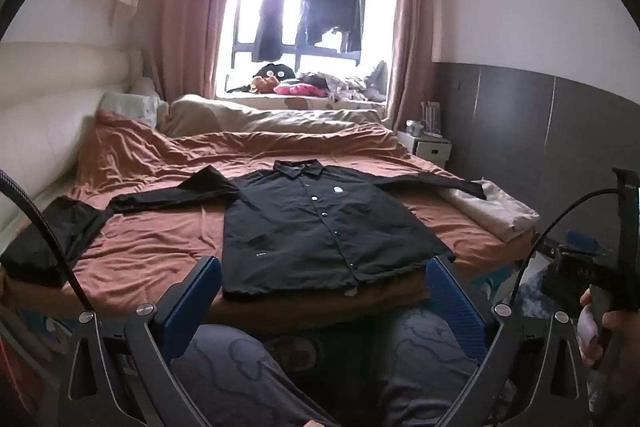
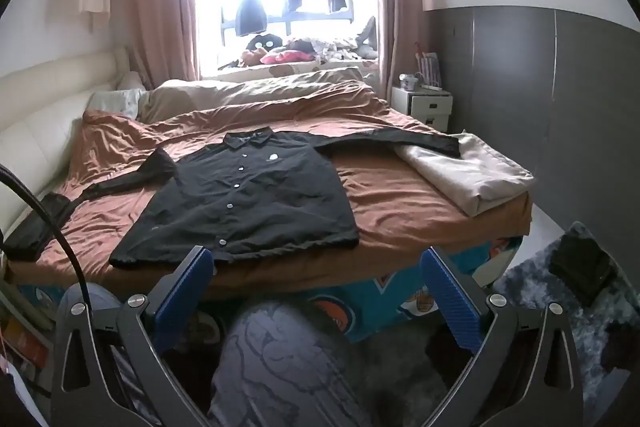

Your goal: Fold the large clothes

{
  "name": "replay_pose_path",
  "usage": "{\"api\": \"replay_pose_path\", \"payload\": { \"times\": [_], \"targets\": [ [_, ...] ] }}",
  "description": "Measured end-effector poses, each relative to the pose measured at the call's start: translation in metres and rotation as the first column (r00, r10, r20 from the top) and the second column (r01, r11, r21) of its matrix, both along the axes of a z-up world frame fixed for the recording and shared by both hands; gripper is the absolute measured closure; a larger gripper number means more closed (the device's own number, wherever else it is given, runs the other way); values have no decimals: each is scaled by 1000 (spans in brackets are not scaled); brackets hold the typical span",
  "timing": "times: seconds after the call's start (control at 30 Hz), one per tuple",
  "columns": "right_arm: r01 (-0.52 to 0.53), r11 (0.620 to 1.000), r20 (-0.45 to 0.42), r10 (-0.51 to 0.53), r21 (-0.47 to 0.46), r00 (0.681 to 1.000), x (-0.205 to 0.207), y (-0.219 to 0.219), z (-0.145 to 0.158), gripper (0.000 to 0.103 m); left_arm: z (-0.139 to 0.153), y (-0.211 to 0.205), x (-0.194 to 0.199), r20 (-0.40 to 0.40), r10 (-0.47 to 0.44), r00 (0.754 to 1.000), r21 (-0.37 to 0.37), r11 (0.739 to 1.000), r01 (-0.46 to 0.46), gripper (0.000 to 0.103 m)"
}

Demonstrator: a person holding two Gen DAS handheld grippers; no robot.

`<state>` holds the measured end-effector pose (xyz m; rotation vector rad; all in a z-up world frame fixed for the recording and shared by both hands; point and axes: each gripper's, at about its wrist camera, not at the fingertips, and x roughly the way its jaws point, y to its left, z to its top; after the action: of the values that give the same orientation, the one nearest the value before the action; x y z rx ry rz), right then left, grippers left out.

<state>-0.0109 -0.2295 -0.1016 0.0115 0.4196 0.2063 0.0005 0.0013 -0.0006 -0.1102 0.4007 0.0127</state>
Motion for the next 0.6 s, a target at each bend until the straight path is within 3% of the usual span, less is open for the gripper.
{"api": "replay_pose_path", "payload": {
  "times": [0.27,0.6],
  "targets": [
    [4,1000,-3,-4,11,1000,3,-4,1,0,2,2,-2,3,3,1000,-15,1000,-2,0],
    [8,1000,-5,-8,20,1000,0,0,-1,0,3,-7,-7,15,-6,1000,19,1000,6,0]
  ]
}}
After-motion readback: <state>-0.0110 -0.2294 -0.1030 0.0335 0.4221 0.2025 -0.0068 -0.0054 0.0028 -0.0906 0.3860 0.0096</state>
